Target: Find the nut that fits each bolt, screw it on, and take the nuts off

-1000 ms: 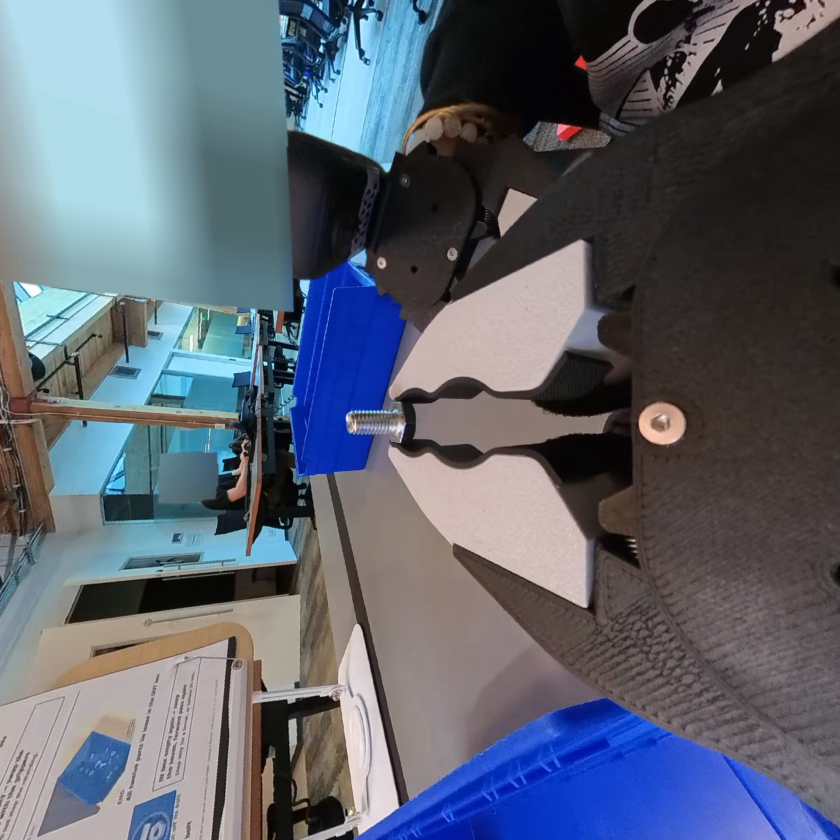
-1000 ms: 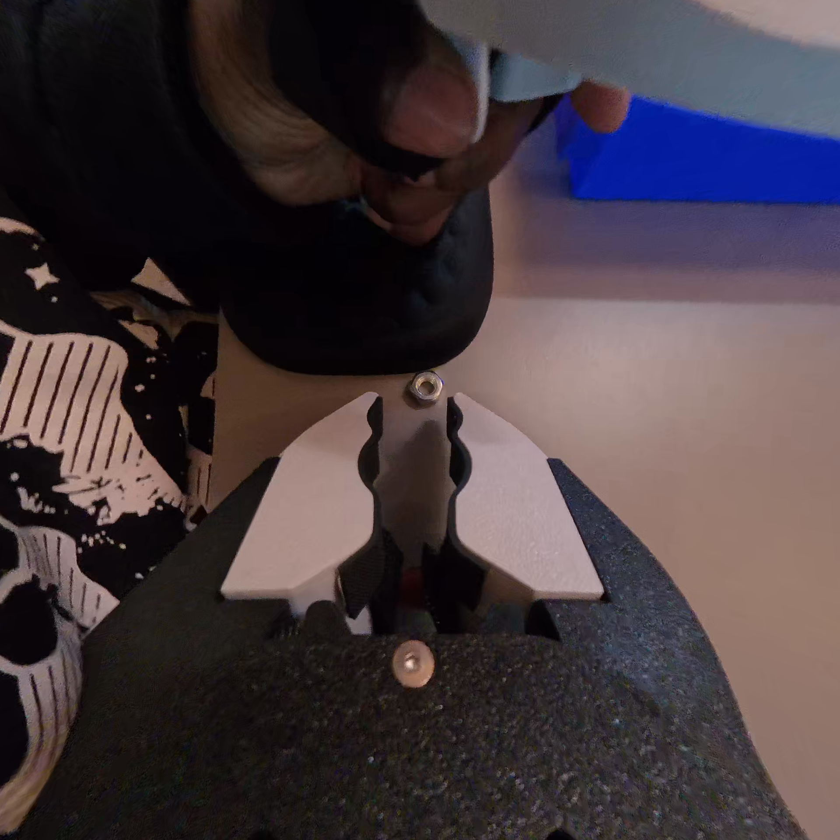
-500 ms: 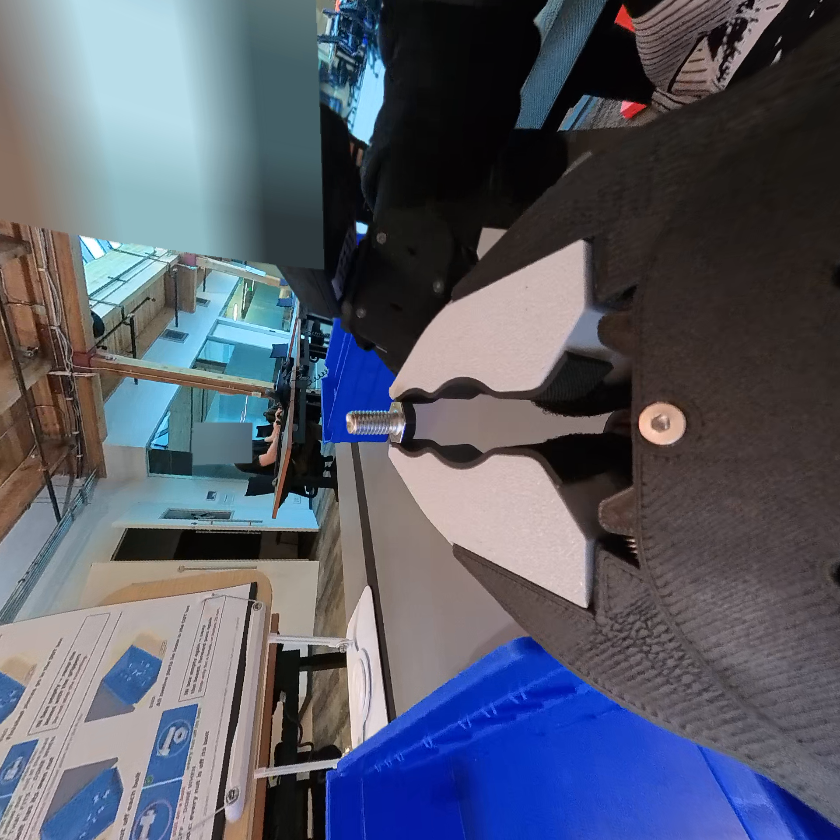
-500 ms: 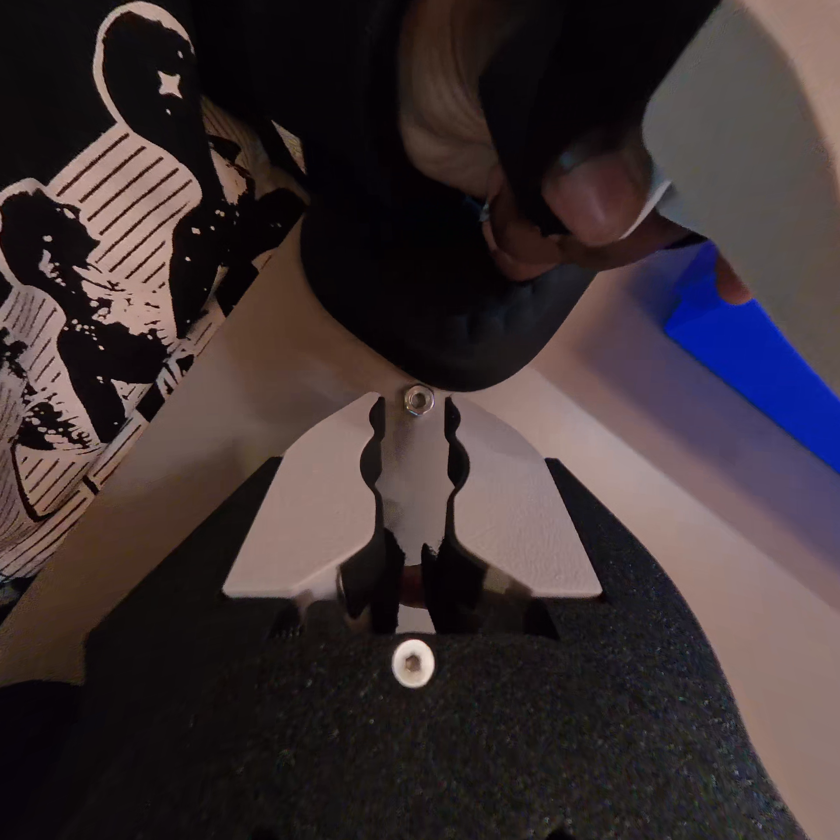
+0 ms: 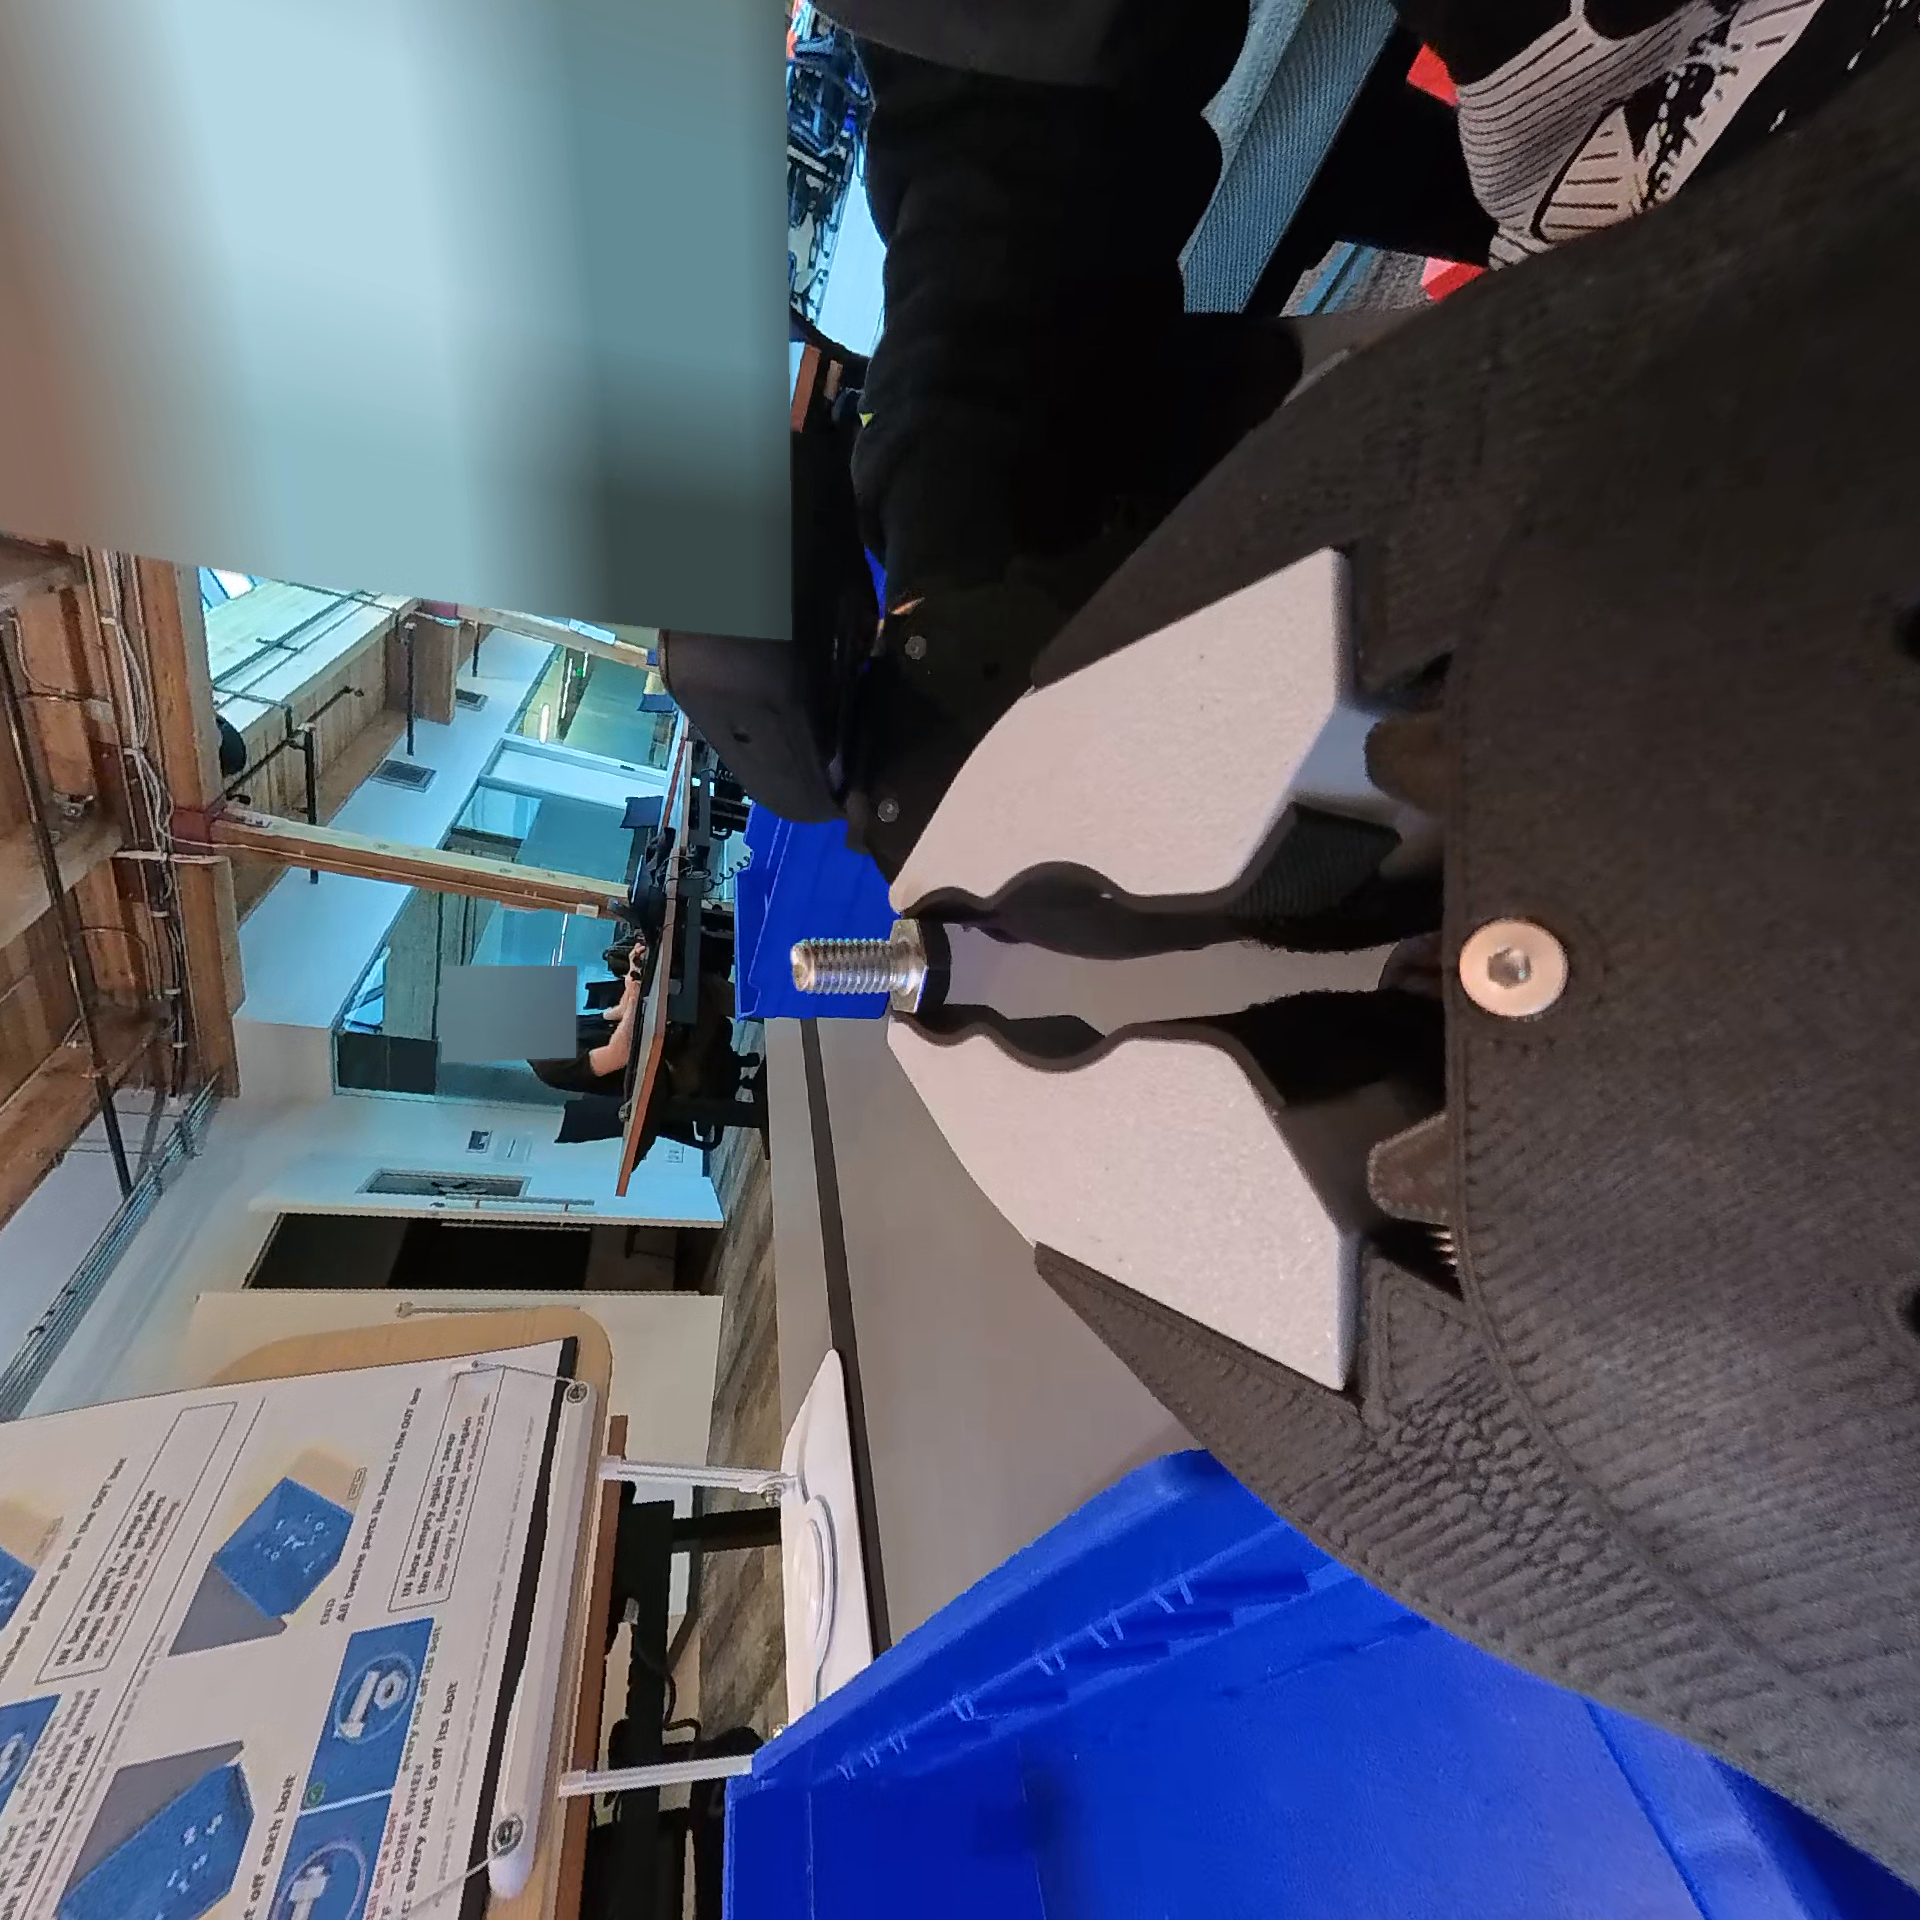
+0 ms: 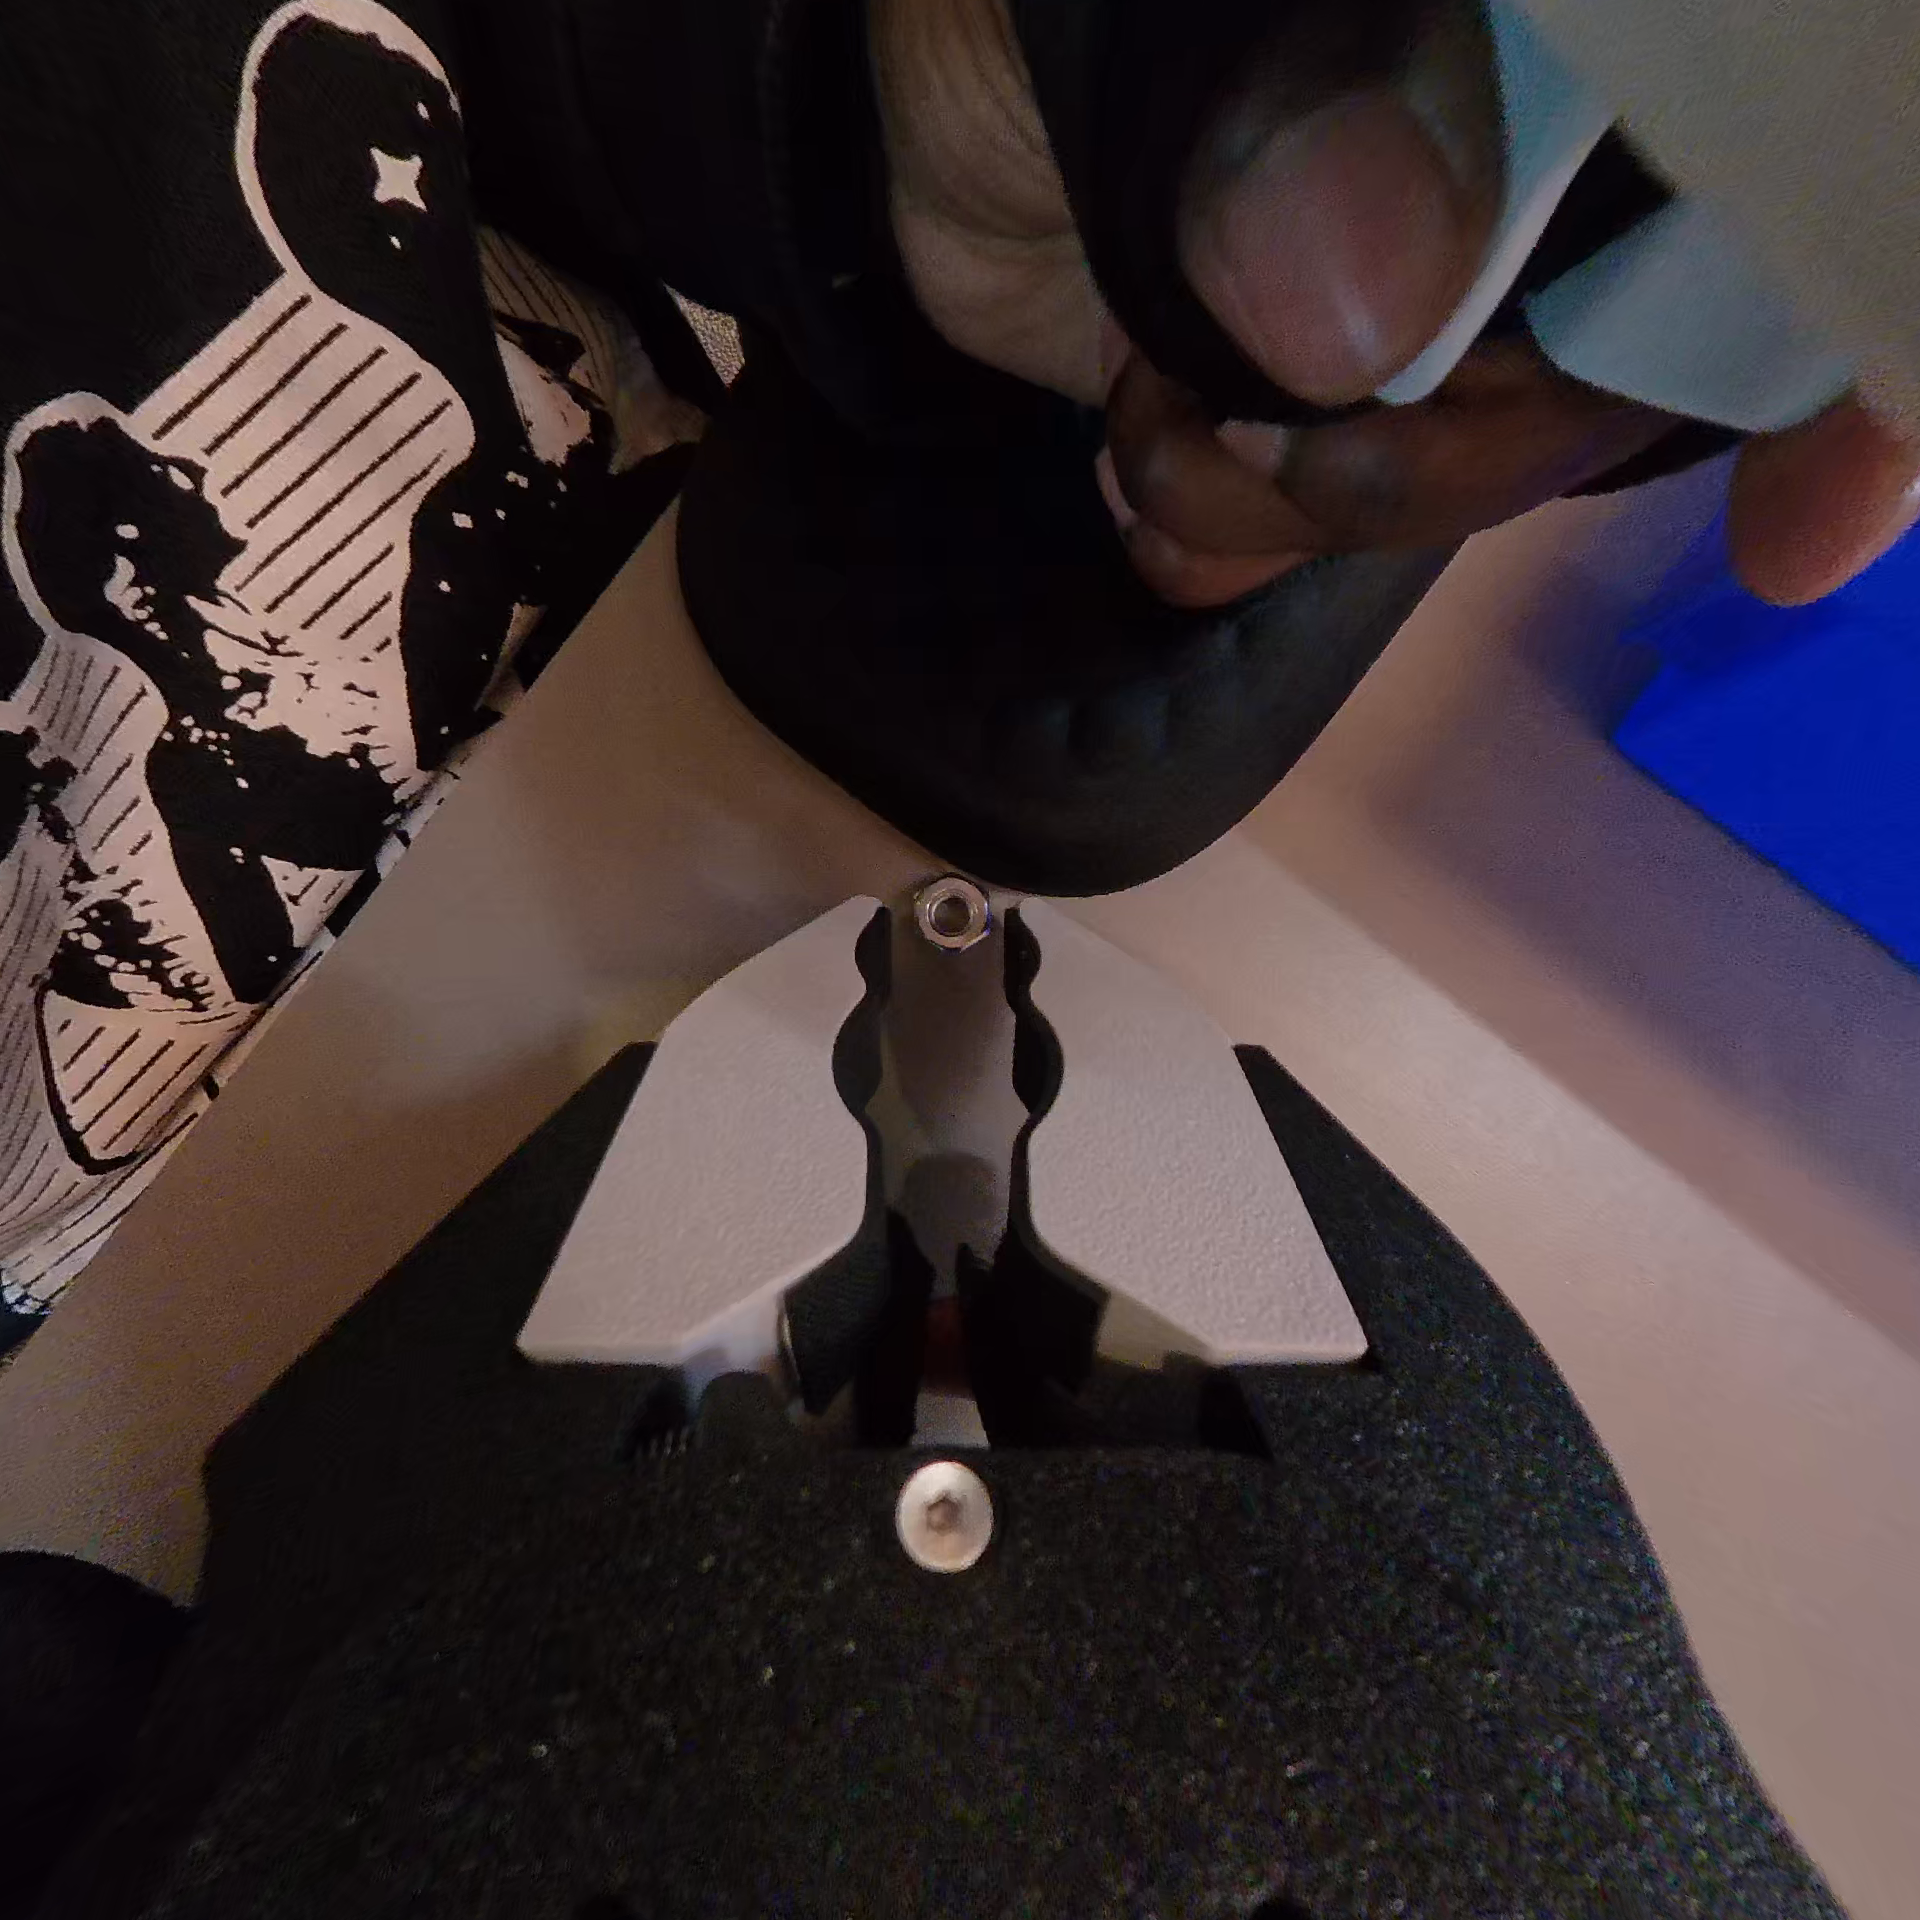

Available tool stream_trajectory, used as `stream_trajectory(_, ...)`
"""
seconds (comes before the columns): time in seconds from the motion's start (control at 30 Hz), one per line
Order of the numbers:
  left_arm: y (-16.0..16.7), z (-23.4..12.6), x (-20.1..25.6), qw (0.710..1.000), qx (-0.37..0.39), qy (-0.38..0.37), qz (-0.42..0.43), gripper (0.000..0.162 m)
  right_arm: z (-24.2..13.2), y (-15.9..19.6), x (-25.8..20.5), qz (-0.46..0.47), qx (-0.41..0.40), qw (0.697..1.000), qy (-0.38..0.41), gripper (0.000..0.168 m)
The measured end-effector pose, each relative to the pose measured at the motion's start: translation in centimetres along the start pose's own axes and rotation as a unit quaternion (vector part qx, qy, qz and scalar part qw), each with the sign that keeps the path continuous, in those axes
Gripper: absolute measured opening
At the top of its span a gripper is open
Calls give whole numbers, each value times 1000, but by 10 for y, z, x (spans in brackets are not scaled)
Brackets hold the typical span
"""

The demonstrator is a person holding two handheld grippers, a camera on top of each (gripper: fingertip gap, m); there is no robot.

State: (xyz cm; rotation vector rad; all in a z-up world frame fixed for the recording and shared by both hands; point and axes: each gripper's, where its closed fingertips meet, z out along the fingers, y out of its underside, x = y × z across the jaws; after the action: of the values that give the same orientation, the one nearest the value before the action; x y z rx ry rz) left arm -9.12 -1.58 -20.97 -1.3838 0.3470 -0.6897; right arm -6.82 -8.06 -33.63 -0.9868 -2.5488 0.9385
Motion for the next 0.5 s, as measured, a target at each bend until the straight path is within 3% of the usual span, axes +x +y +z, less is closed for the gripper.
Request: stream_trajectory(0.5,1,1,3,1000,-4,7,1,15,2,3,0,23,15,1000,6,15)
